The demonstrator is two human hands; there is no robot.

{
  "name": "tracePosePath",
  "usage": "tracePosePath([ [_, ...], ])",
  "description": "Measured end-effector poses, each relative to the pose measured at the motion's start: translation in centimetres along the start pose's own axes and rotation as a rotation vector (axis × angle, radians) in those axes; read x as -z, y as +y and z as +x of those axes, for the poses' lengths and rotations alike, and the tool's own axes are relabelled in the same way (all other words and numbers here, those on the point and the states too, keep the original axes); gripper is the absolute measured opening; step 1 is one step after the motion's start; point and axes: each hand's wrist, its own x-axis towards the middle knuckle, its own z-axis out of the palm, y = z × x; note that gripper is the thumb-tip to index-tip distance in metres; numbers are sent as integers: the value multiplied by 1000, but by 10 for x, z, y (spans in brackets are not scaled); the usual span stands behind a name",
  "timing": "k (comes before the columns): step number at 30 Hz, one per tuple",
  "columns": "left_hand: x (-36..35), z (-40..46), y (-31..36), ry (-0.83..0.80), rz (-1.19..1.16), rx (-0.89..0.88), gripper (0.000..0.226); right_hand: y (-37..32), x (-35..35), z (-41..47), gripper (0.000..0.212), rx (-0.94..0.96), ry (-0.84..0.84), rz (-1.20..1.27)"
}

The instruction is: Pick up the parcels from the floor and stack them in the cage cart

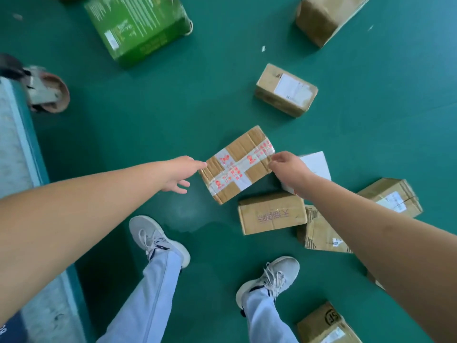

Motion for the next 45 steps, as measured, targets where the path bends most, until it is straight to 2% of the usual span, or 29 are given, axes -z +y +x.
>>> tracePosePath([
  [5,-23,66,-25,-55,-198,71,70,11,-35,58,66,22,44,59],
  [9,-33,98,-24,-128,-372,41,46,8,-51,88,64,11,68,90],
  [11,-37,108,-23,-128,-442,25,36,7,-57,100,75,-9,99,71],
  [13,-36,109,-22,-111,-471,16,35,4,-61,106,83,-46,130,50],
  [16,-25,98,-25,-104,-468,-6,34,-13,-63,91,77,-102,143,24],
  [20,14,61,-26,-71,-493,-38,35,-42,-66,58,68,-84,137,45],
  [27,135,-82,-42,20,-615,-100,36,-172,-65,-69,43,19,92,134],
  [34,277,-253,-99,90,-768,-124,35,-336,-88,-220,74,192,-1,-83],
  [41,393,-437,-181,146,-905,-154,27,-479,-140,-381,66,316,-125,-191],
  [45,438,-518,-232,234,-1034,-192,24,-544,-173,-463,51,376,-199,-186],
])
